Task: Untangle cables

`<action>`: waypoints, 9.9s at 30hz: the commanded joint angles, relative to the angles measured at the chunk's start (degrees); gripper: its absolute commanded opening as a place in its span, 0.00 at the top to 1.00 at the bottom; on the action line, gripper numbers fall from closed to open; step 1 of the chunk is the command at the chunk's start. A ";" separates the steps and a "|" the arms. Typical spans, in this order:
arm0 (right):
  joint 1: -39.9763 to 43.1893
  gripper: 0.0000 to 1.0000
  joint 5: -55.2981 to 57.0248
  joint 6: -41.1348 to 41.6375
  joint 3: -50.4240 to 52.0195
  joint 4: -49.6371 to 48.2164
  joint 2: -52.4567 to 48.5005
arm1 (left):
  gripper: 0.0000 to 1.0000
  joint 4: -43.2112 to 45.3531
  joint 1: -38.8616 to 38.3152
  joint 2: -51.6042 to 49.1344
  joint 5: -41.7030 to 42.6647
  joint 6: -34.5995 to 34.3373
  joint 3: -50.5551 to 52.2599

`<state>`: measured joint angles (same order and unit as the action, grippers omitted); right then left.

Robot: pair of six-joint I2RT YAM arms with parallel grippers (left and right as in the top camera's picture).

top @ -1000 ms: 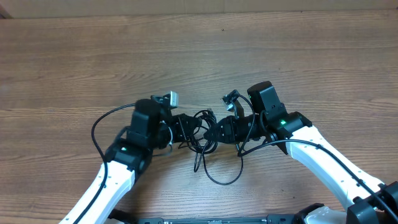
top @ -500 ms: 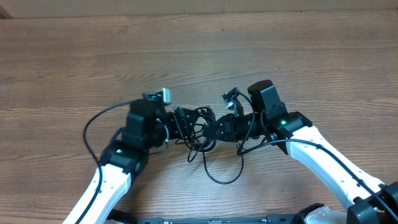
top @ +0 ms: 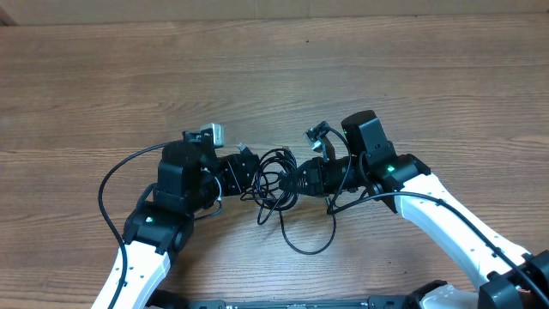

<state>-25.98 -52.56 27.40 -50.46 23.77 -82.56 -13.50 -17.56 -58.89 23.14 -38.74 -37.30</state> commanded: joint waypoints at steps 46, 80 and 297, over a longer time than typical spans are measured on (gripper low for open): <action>-0.09 0.92 -1.79 2.89 -1.03 0.74 1.20 | 0.64 6.47 0.28 -8.55 -1.27 -1.75 -1.22; 0.02 0.94 6.69 7.21 -1.03 0.52 1.20 | 0.96 2.99 0.28 -5.70 12.28 4.02 -1.22; 0.02 0.96 0.59 20.85 -1.03 -5.46 1.20 | 0.96 -19.98 -1.88 -17.09 16.98 17.79 -9.81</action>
<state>-26.17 -51.42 48.80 -50.24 19.38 -82.56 -33.41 -19.53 -75.46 39.05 -23.53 -46.57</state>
